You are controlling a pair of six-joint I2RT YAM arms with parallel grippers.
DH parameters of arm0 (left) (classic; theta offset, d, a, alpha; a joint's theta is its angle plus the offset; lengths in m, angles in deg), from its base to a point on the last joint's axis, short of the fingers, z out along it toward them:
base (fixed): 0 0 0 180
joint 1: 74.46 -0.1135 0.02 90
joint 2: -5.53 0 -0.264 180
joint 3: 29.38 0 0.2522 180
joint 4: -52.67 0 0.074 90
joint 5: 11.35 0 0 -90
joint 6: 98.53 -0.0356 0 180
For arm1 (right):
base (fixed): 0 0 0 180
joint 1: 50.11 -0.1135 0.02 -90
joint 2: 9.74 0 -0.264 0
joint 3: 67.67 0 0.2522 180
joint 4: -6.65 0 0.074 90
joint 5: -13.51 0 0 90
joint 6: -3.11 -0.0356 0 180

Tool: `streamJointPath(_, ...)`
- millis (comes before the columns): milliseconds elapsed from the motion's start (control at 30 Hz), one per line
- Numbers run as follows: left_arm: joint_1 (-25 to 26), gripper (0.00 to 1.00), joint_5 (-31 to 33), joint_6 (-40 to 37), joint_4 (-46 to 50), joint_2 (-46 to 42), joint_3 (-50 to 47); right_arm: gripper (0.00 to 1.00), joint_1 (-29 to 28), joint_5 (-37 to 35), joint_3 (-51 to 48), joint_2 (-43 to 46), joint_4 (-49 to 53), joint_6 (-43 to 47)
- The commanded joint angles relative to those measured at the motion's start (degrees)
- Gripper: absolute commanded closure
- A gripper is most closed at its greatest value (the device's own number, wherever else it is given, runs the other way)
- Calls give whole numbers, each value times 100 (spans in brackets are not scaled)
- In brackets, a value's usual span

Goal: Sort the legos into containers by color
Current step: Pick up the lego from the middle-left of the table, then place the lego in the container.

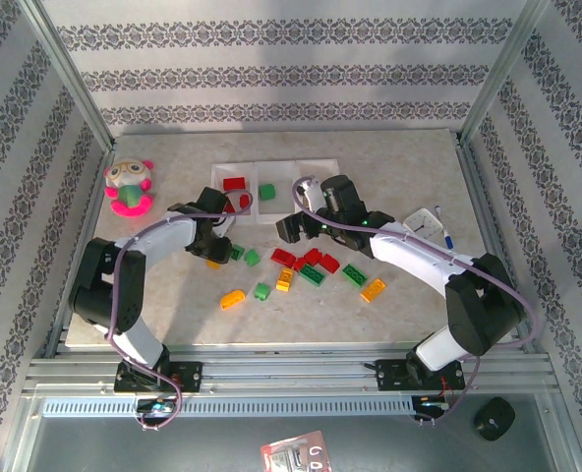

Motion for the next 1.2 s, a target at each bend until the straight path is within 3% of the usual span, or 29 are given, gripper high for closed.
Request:
streamJointPath(0, 328, 75, -120, 101, -173, -308, 154, 2, 84, -113, -57, 355, 103, 65)
streamJointPath(100, 594, 82, -114, 79, -611, -400, 195, 2, 231, -252, -344, 740, 18, -261)
streamJointPath(200, 935, 83, -12, 95, -1035, -368, 421, 2, 480, -268, -820, 1368, -257, -699)
streamJointPath(533, 1789, 84, 71, 307, -2386, 729, 1944, 2, 1008, -964, -1761, 2940, 249, -610)
streamJointPath(800, 1929, 84, 182, 354, -3482, 2051, 3332, 2, 1320, -996, -1940, 3449, 448, -775)
streamJointPath(1167, 1777, 84, 900, 303, -4171, 3480, 4437, 2, 1526, -725, -1677, 3459, 886, -530)
